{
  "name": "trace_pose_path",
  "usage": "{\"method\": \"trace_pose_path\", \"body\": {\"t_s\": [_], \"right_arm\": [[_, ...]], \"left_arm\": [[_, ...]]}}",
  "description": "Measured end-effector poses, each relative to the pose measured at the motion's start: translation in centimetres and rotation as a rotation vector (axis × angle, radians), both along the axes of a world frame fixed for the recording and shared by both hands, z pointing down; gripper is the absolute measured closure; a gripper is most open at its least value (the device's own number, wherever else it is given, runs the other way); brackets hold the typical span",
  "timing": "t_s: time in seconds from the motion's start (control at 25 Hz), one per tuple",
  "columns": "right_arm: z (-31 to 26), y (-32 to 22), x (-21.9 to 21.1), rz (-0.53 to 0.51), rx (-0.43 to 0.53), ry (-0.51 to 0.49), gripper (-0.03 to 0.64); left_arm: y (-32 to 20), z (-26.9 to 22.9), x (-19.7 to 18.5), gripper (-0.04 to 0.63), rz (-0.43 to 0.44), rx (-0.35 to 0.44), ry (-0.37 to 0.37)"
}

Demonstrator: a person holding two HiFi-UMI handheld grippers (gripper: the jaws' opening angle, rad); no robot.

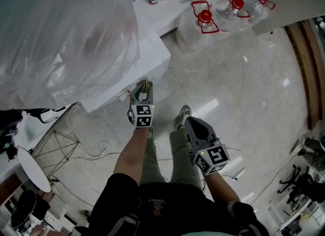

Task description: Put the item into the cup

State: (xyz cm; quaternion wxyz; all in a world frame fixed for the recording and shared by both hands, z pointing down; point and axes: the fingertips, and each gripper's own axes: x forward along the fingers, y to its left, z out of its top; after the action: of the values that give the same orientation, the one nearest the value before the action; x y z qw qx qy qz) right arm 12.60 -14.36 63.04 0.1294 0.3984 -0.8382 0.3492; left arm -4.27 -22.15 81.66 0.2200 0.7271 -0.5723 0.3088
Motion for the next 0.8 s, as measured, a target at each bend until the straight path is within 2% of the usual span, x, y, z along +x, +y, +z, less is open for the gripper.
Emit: {"method": "trace_pose_path", "body": {"t_s": [0.52, 0.8], "right_arm": [[-1.5, 1.9, -1.8, 0.024, 0.019, -0.014, 0.569], [-3.3, 3.6, -3.6, 0.039, 0.054, -0.023, 0.569]], "left_arm": [[2.1, -3.0, 1.1, 0.467, 0.032, 0.052, 0.053], [4.1, -7.5, 1.7, 0.541, 0.094, 0.124, 0.099]]}}
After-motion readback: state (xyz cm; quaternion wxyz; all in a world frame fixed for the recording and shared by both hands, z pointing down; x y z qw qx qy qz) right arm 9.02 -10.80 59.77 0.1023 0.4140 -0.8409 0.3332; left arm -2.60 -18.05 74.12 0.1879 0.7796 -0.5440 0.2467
